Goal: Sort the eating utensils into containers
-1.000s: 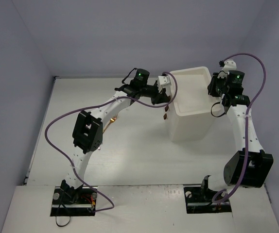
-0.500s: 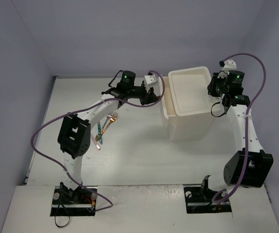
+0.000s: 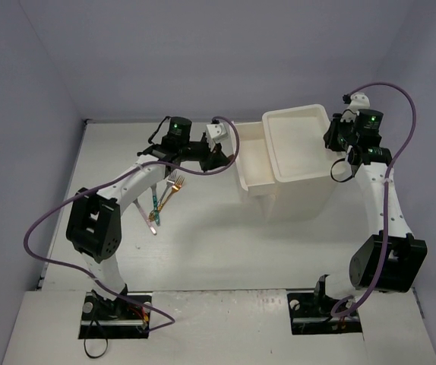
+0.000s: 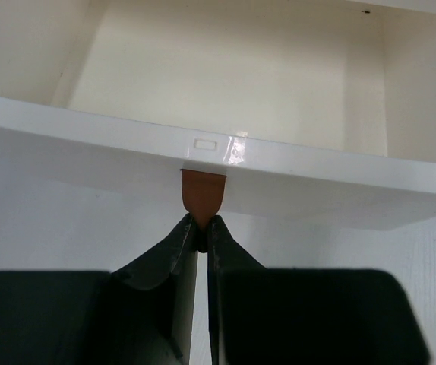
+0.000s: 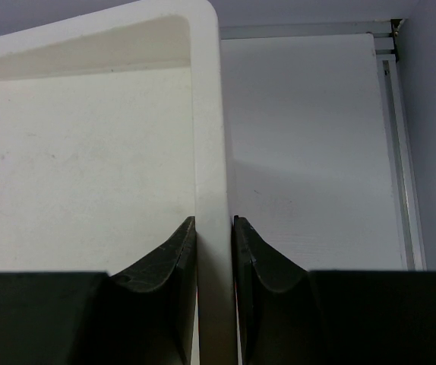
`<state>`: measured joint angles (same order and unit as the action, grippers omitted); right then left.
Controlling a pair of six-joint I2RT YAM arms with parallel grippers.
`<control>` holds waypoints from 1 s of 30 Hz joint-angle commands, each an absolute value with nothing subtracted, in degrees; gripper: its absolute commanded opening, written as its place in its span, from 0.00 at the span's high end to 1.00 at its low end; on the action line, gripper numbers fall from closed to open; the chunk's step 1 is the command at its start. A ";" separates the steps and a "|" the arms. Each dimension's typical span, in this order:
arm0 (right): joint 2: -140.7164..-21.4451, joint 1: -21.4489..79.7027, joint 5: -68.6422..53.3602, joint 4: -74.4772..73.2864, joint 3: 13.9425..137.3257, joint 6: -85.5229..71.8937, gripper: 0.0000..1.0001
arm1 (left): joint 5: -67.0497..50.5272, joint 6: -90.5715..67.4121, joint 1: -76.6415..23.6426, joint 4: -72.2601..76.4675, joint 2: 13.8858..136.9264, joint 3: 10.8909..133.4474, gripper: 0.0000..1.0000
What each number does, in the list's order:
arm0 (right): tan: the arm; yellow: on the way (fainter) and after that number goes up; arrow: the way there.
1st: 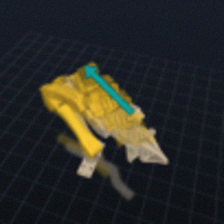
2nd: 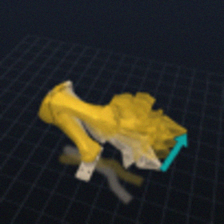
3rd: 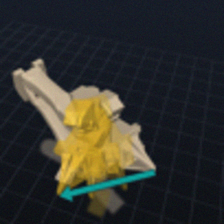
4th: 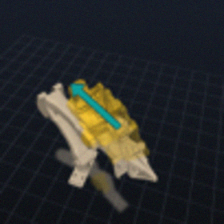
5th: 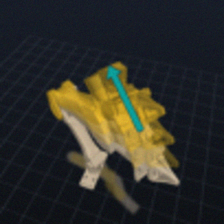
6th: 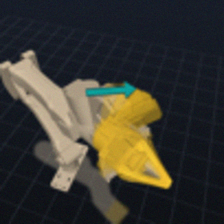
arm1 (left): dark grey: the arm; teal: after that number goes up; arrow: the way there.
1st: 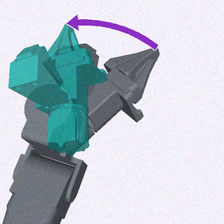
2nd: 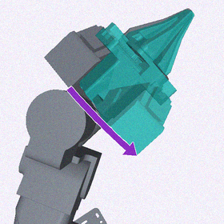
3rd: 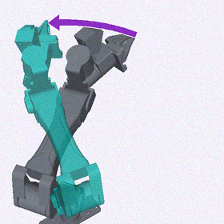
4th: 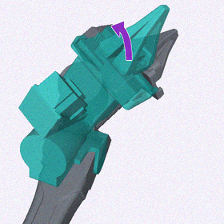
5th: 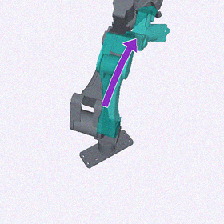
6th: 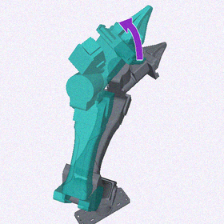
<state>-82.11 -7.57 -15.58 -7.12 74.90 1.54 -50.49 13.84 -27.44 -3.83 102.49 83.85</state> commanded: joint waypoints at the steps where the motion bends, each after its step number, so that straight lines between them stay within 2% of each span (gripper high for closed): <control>1: -83.93 -7.56 -18.37 -10.37 76.05 -1.05 0.93 | -50.48 15.17 -26.19 -3.78 97.65 84.67 0.84; 4: -83.45 -7.56 -18.13 -10.53 77.25 -0.65 0.65 | -47.30 13.00 -26.10 -3.77 97.58 86.37 0.65; 5: -83.20 -7.56 -17.97 -10.55 77.34 -0.55 0.63 | -47.11 12.35 -26.10 -3.71 97.35 86.76 0.61; 8: -81.92 -7.56 -17.36 -10.71 79.28 -0.53 0.39 | -43.03 9.90 -26.10 -3.20 95.65 87.10 0.52; 10: -81.24 -7.56 -16.82 -10.99 80.57 -0.51 0.28 | -39.73 7.12 -26.10 -3.44 92.98 86.77 0.43; 13: -79.97 -7.56 -15.46 -11.25 82.28 0.87 0.12 | -35.12 3.61 -26.02 -3.26 89.87 84.62 0.34; 15: -78.62 -7.56 -14.51 -11.51 84.18 0.97 0.03 | -25.69 -3.29 -26.10 -3.97 85.68 81.75 0.32; 16: -77.92 -7.56 -14.07 -11.49 84.89 0.97 0.00 | -21.61 -5.02 -26.10 -5.33 84.25 80.20 0.32; 21: -74.29 -7.44 -12.37 -11.45 87.65 0.06 0.00 | -0.91 -11.20 -26.02 -17.04 76.93 74.02 0.32; 25: -70.25 -6.57 -9.70 -11.43 87.33 -2.12 0.00 | 8.42 -17.14 -24.87 -23.74 72.70 67.32 0.32; 30: -64.42 -2.60 -5.31 -11.34 83.16 -3.16 0.00 | 12.05 -29.53 -20.82 -26.39 68.51 56.71 0.32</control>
<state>-68.98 -5.61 -9.87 -14.06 84.86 -1.59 3.57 -17.68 -23.48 -21.85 71.30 61.67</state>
